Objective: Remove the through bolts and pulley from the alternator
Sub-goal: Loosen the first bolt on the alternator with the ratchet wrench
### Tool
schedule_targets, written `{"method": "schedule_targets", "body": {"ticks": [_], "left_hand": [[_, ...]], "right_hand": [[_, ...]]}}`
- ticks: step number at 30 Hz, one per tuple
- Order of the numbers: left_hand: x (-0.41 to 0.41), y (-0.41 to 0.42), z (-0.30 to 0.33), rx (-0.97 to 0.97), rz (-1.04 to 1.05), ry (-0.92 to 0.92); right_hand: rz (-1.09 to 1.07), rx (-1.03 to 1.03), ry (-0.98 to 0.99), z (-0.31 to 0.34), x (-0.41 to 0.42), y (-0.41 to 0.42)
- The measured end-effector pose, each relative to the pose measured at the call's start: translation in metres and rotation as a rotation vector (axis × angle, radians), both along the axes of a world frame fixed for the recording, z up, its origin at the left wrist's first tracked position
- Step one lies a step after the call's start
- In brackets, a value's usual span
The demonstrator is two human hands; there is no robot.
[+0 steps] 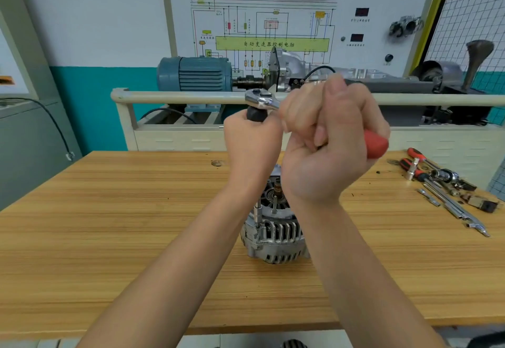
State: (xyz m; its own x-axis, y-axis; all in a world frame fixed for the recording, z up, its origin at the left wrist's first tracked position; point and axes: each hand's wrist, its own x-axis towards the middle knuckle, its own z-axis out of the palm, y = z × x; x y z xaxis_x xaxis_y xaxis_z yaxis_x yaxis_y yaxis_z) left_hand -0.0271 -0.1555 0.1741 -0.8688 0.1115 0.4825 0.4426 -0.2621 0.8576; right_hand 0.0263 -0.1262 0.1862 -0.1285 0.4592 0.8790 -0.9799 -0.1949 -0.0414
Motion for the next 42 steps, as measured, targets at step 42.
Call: {"method": "schedule_targets", "body": {"ticks": [42], "left_hand": [[-0.014, -0.008, 0.006, -0.128, -0.478, -0.116]], "right_hand": [[0.511, -0.255, -0.214, 0.012, -0.006, 0.050]]}}
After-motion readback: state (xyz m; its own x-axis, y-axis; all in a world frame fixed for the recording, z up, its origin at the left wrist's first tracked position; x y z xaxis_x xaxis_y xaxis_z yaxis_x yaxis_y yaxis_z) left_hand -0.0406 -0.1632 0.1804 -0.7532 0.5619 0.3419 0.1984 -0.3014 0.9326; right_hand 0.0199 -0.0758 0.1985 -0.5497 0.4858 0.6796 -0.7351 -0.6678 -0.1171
